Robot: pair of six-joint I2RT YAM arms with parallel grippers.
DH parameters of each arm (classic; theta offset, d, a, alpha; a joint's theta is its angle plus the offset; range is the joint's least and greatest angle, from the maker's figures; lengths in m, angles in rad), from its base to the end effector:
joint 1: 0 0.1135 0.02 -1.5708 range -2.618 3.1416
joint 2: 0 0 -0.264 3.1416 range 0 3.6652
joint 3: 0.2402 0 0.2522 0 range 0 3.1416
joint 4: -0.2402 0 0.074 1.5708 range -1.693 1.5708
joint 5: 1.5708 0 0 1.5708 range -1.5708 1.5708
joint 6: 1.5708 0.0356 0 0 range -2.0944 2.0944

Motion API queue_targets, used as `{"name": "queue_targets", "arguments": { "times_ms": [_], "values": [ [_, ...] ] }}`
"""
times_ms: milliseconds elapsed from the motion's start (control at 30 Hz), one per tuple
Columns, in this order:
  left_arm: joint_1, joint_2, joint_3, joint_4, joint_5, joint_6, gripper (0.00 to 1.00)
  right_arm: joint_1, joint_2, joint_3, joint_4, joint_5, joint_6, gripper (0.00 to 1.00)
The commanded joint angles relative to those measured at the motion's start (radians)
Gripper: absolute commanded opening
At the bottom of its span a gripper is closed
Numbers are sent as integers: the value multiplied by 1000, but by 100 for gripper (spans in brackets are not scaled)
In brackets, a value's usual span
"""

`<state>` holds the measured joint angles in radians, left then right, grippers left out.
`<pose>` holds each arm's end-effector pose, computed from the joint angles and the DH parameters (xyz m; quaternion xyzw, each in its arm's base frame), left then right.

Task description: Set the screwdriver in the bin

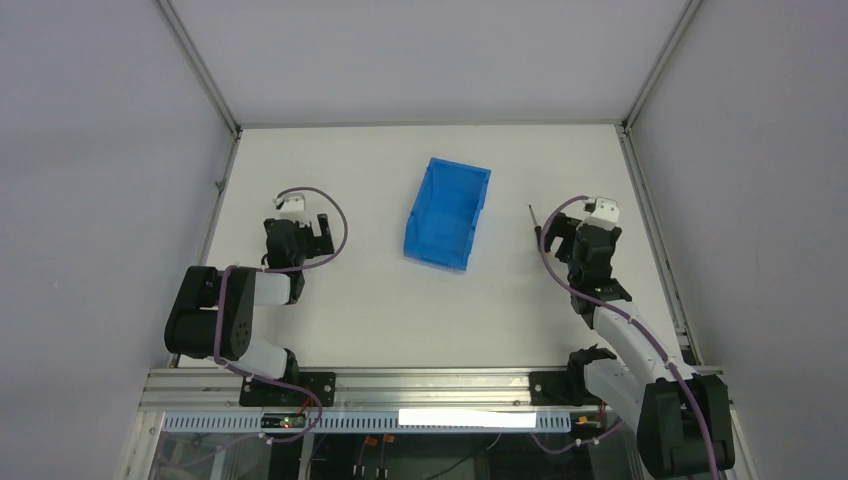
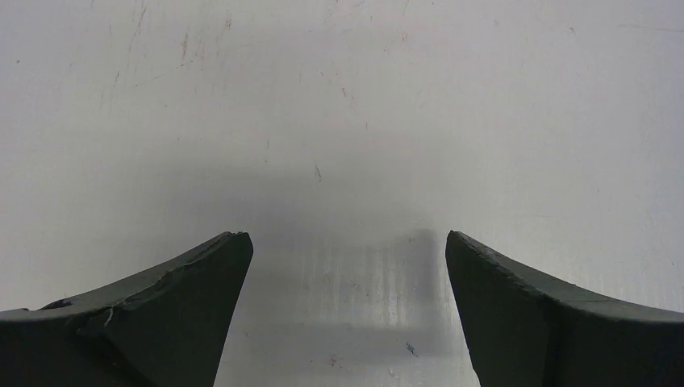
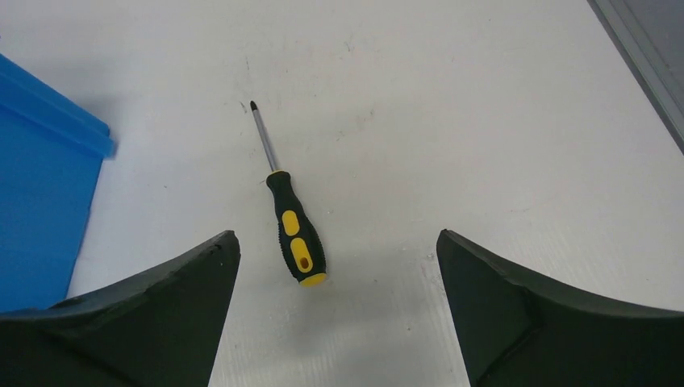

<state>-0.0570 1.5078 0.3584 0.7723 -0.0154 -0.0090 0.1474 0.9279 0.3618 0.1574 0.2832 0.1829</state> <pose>0.2598 -0.0143 0.1376 0.0155 0.8270 -0.0122 0.5619 0.1992 0.0195 0.2011 0.0921 0.8260 -0.0270 0.5554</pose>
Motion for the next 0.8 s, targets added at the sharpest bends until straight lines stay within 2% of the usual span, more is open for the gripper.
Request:
{"name": "queue_targets", "arguments": {
  "times_ms": [0, 100, 200, 267, 433, 500, 600, 767],
  "values": [
    [8, -1, 20, 39, 19, -5, 100, 0, 3, 33, 52, 79, 63, 96],
    [8, -2, 20, 39, 20, -6, 100, 1, 29, 91, -20, 89, 93, 95],
    [8, -1, 20, 40, 20, -7, 100, 1, 81, 213, -203, -104, -18, 93],
    [8, -2, 20, 39, 20, -5, 100, 1, 144, 306, -303, -140, -26, 93],
    [8, -1, 20, 39, 20, -6, 100, 0, 433, 661, -706, -94, -33, 93],
    [8, -1, 20, 40, 20, -6, 100, 0, 557, 766, -836, -114, -55, 89],
    [8, -1, 20, 39, 20, -6, 100, 0, 710, 863, -902, -133, -78, 85],
    [8, -1, 20, 40, 20, -6, 100, 0, 847, 924, -891, -130, -98, 80]
  ]
}}
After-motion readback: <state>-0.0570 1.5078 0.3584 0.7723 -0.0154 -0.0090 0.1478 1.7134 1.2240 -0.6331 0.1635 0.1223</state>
